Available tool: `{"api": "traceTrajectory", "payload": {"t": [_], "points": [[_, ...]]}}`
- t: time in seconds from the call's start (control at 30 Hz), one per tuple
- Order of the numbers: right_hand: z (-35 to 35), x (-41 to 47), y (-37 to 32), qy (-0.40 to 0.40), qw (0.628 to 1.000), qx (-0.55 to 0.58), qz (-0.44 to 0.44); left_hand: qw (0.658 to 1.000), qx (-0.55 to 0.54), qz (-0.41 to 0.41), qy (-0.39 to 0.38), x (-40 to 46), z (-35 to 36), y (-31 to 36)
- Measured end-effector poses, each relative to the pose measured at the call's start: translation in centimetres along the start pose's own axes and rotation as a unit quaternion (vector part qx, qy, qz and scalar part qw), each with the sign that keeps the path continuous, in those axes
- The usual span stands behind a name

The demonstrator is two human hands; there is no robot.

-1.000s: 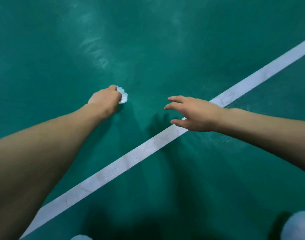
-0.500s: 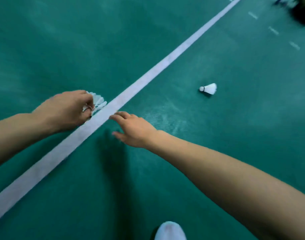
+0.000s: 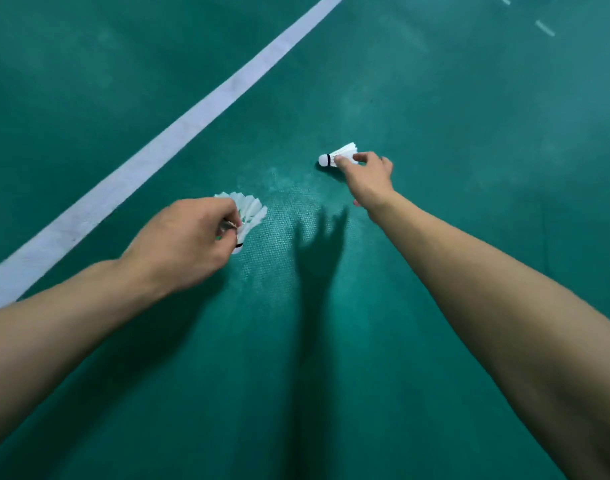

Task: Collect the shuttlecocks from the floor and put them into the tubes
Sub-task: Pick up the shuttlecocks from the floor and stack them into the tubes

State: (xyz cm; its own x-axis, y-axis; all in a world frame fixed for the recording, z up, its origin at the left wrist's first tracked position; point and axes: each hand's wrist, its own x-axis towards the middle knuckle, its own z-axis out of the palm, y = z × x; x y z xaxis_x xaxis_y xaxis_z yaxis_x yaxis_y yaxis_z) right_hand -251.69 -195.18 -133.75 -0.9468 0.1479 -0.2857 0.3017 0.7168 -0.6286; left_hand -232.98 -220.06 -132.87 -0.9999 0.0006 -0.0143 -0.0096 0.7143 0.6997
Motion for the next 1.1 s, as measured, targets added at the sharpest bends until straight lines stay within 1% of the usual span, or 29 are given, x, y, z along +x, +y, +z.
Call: {"api": "traceTrajectory", "payload": {"t": [0.1,0.2,0.4,0.53,0.6,0.7,0.8,0.87,1.0,1.1], "points": [[0.0,3.4,0.4,-0.001,0.997,0.069,0.029,0.999,0.033,0.014,-0.021,0.8,1.9,0.5],[1.2,5.8,0.7,-0.014,0.99,0.13,0.044,0.999,0.027,0.012,-0.022,1.1,3.1,0.6],[2.5,7.7,0.6,-0.021,0.985,0.147,0.089,0.997,0.058,0.039,-0.03,1.4,1.6,-0.5],[3.6,7.7,0.4,-0.006,0.982,0.173,0.078,0.994,0.082,0.055,-0.038,0.7,0.1,-1.5],[4.3,6.5,0.3,0.002,0.979,0.192,0.075,0.995,0.073,0.058,-0.027,0.1,-0.5,-2.1],[5.5,3.7,0.0,-0.01,0.975,0.212,0.068,0.997,0.05,0.06,0.003,-0.9,-1.5,-3.0],[7.1,-0.1,-0.1,-0.038,0.975,0.209,0.062,0.996,0.042,0.069,0.042,-2.1,-3.3,-4.3],[8.3,-3.1,-0.4,-0.067,0.977,0.198,0.05,0.996,0.035,0.056,0.06,-3.4,-4.9,-5.3],[11.5,-9.9,-3.3,-0.138,0.975,0.176,0.005,0.996,0.014,0.024,0.081,-8.8,-9.2,-8.2],[12.3,-14.2,-7.4,-0.161,0.976,0.138,-0.042,0.997,0.02,0.033,0.064,-13.0,-12.6,-9.8]]}}
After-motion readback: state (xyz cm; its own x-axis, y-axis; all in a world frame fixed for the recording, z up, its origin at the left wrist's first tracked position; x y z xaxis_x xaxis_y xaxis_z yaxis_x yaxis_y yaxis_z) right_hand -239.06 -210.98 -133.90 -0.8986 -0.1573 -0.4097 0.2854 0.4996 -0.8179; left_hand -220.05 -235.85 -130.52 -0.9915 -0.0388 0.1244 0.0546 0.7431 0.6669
